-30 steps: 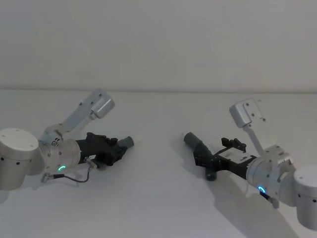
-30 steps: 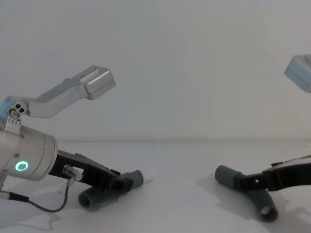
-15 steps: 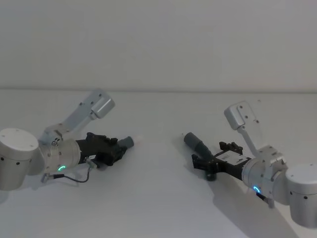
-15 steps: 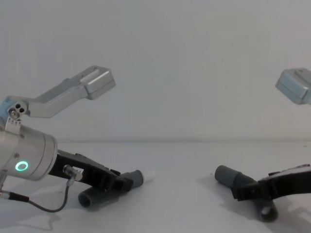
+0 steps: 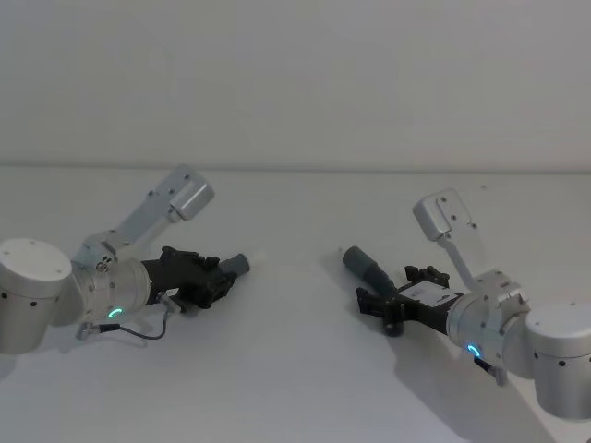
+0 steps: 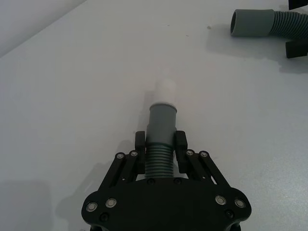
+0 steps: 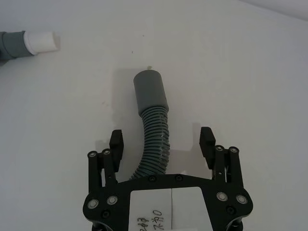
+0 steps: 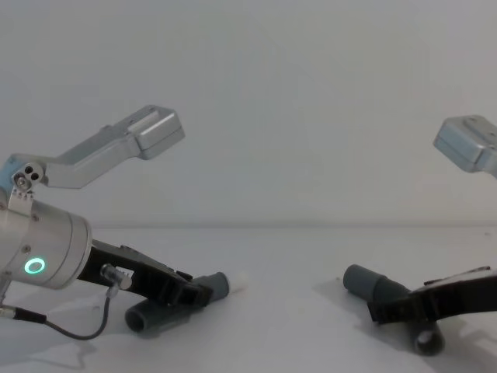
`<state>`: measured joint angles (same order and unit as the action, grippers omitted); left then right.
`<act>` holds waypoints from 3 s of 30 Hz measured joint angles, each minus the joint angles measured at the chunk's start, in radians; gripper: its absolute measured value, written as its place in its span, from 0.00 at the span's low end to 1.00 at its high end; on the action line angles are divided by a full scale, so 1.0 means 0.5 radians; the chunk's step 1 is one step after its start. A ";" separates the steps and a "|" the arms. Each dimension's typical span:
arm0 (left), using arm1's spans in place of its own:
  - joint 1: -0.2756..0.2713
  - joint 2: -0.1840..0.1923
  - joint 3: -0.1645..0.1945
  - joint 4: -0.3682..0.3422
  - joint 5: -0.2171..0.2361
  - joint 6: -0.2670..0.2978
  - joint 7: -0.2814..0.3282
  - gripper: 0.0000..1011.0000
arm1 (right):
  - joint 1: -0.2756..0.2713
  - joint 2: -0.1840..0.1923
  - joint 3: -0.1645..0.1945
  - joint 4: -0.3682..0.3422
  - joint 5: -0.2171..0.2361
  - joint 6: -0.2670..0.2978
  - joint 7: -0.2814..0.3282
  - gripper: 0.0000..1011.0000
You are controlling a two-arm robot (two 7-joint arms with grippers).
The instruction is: Use both hands to pick up one end of the pipe from the table, align the ends, and insert them.
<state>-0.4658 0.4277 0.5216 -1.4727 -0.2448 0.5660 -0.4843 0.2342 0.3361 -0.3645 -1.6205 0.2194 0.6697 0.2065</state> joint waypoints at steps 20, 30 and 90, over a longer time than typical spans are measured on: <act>0.000 0.000 0.000 0.000 0.000 0.000 0.000 0.35 | 0.010 -0.011 -0.002 0.019 -0.010 0.007 0.003 0.37; 0.000 0.000 0.000 0.000 0.000 0.000 0.000 0.35 | 0.012 -0.013 -0.002 0.021 -0.012 0.007 0.003 0.27; -0.238 0.351 0.087 -0.230 0.050 -0.372 -0.519 0.35 | -0.057 0.539 0.098 -0.188 0.069 -0.861 0.742 0.27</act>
<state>-0.5848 0.6034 0.5651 -1.5877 -0.2198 0.3801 -0.7439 0.2059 0.6056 -0.3155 -1.7146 0.2537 0.2390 0.5774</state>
